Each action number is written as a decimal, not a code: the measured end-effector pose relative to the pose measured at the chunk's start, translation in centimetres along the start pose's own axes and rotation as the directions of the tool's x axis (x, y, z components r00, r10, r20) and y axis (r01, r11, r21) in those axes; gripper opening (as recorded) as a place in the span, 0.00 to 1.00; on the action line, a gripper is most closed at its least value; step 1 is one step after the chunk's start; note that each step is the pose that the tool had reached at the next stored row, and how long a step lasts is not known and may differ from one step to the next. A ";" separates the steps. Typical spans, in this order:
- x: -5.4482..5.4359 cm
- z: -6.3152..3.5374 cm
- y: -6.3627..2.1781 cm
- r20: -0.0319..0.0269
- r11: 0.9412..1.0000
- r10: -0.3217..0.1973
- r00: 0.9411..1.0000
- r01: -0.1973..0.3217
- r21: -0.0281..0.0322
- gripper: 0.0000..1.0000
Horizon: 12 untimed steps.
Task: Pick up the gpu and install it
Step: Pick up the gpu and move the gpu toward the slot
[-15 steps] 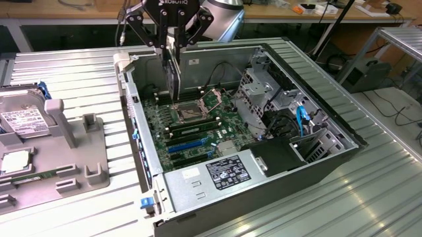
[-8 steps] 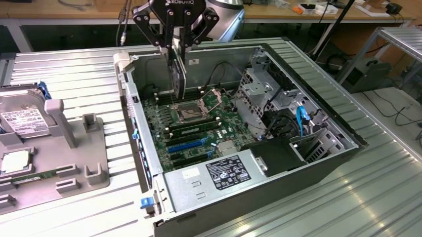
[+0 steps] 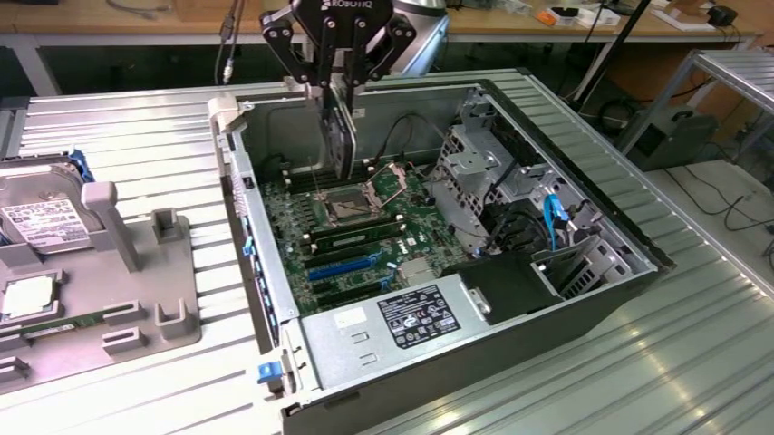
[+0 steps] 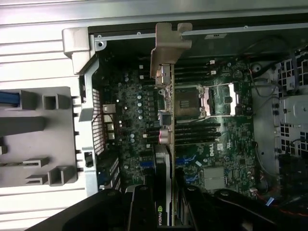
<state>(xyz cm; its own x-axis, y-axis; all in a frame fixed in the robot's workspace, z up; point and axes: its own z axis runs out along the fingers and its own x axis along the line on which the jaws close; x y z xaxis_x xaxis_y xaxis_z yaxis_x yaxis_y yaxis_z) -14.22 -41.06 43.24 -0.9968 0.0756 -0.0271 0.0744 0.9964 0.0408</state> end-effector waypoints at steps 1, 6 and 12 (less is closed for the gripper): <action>-0.2 0.00 0.01 0.000 1.000 0.000 1.000 0.000 0.000 0.27; -1.0 0.03 0.07 0.000 1.000 0.000 1.000 0.000 0.000 0.27; -2.0 0.06 0.15 0.000 1.000 0.000 1.000 0.000 0.000 0.27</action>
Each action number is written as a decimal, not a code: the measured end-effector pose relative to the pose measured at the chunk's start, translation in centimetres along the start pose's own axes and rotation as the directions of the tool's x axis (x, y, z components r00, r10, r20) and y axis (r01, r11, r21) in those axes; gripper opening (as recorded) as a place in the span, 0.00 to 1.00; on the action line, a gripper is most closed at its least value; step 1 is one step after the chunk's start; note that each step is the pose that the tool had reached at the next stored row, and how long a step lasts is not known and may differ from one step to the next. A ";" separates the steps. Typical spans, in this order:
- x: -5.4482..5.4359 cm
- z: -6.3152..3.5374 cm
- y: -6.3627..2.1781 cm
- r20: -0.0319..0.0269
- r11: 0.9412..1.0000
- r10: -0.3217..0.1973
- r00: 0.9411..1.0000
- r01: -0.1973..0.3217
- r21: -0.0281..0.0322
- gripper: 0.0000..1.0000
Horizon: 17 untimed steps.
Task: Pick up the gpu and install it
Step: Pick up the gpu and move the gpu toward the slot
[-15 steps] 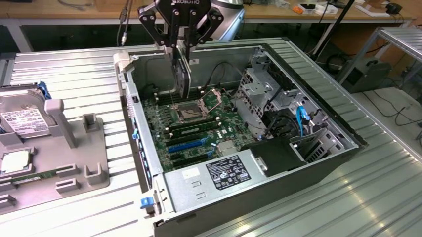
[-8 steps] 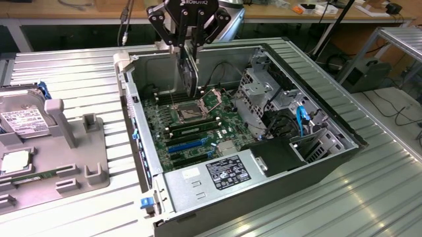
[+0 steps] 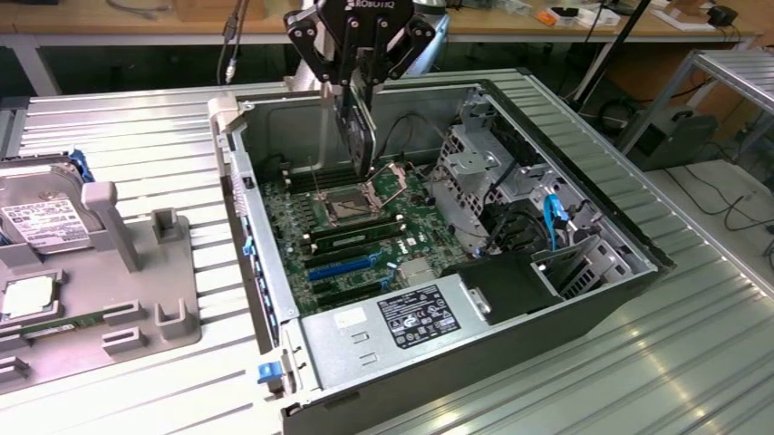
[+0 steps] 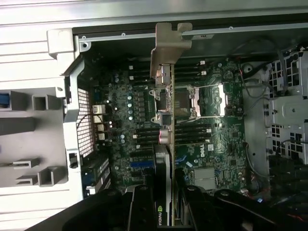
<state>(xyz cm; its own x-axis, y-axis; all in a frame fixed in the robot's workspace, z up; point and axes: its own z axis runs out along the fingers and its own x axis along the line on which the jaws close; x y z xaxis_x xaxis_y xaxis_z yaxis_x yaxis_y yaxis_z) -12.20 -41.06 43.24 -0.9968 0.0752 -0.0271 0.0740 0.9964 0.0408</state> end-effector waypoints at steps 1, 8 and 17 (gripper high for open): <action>-0.2 0.01 0.01 0.000 1.000 0.000 1.000 0.000 0.000 0.27; -1.4 0.04 0.11 0.000 1.000 0.000 1.000 0.000 0.000 0.27; -3.1 0.10 0.24 0.000 1.000 -0.001 1.000 0.001 0.000 0.27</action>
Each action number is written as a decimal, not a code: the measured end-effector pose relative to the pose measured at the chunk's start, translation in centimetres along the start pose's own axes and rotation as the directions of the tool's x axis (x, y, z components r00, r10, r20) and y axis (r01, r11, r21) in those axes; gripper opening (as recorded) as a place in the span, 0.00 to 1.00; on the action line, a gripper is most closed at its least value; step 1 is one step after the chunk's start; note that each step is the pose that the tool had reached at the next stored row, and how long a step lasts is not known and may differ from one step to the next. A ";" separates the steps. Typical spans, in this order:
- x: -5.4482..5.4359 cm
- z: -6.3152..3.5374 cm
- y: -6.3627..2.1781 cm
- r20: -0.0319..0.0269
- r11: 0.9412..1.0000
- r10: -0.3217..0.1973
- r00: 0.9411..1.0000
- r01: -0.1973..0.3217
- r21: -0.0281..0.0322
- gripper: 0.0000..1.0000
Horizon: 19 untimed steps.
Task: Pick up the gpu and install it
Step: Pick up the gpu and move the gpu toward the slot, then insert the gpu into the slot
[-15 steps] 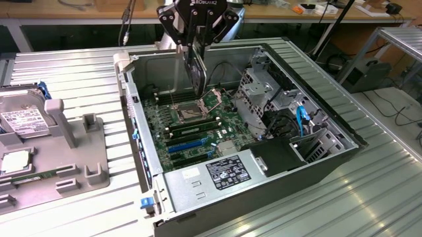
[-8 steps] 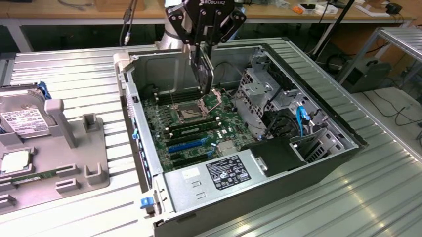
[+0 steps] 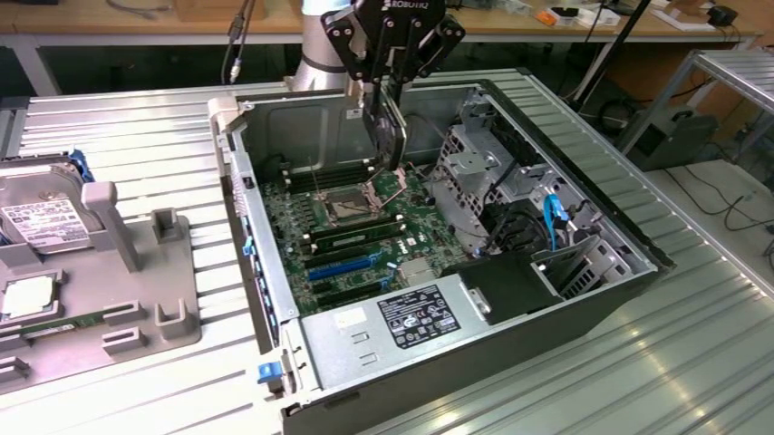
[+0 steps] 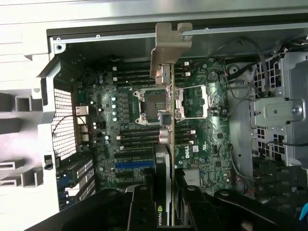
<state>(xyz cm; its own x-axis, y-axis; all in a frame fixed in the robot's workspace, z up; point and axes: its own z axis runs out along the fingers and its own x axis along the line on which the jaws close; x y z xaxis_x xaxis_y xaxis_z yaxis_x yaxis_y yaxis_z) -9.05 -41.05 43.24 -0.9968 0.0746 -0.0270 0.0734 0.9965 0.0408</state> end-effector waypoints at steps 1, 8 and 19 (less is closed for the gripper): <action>-0.2 0.00 0.01 0.000 1.000 0.000 1.000 0.000 0.000 0.27; -0.5 0.02 0.04 0.000 1.000 0.000 1.000 0.000 0.000 0.27; -0.5 0.02 0.04 0.000 1.000 -0.013 1.000 0.013 0.000 0.27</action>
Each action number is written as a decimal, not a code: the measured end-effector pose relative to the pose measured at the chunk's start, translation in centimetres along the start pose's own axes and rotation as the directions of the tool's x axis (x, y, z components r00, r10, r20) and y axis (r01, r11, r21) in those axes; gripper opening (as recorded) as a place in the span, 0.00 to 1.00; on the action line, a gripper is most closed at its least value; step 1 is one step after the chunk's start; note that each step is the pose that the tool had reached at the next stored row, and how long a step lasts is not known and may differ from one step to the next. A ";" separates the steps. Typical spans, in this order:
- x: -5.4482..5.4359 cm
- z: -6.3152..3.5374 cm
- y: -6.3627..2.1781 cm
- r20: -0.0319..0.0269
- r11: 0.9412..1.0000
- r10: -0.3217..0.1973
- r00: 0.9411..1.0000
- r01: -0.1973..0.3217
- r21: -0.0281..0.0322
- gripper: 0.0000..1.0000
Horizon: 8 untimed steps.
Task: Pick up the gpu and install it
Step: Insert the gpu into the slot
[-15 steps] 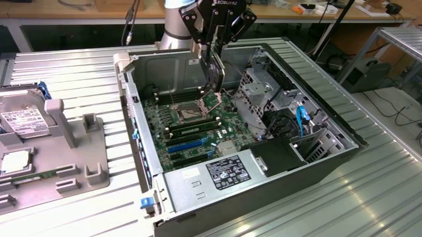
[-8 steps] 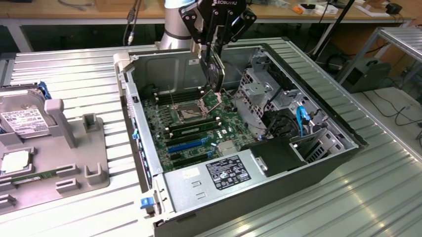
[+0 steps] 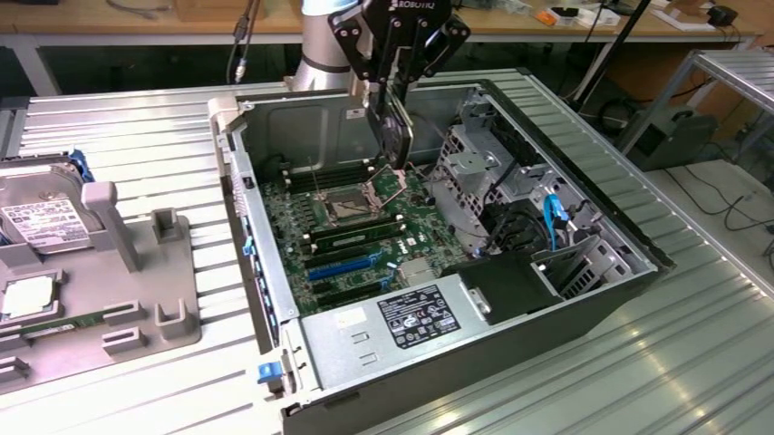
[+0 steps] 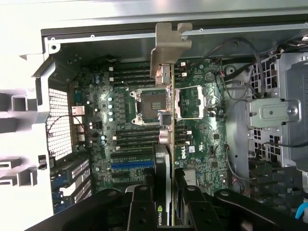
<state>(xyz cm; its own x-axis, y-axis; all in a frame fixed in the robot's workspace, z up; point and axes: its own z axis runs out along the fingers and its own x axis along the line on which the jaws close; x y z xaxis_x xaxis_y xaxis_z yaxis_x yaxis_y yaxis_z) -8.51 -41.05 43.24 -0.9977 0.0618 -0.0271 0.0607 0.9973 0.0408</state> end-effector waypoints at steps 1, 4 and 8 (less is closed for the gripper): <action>0.0 0.00 0.00 0.000 1.000 -0.009 1.000 0.009 0.000 0.27; 0.0 0.00 0.00 -0.001 0.999 -0.032 0.999 0.032 -0.001 0.27; 0.0 0.00 0.00 -0.003 0.998 -0.067 0.998 0.067 -0.002 0.27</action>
<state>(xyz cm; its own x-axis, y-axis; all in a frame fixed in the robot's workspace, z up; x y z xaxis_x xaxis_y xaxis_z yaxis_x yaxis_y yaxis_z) -8.51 -41.05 43.24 -0.9996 -0.0051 -0.0271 -0.0062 0.9991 0.0408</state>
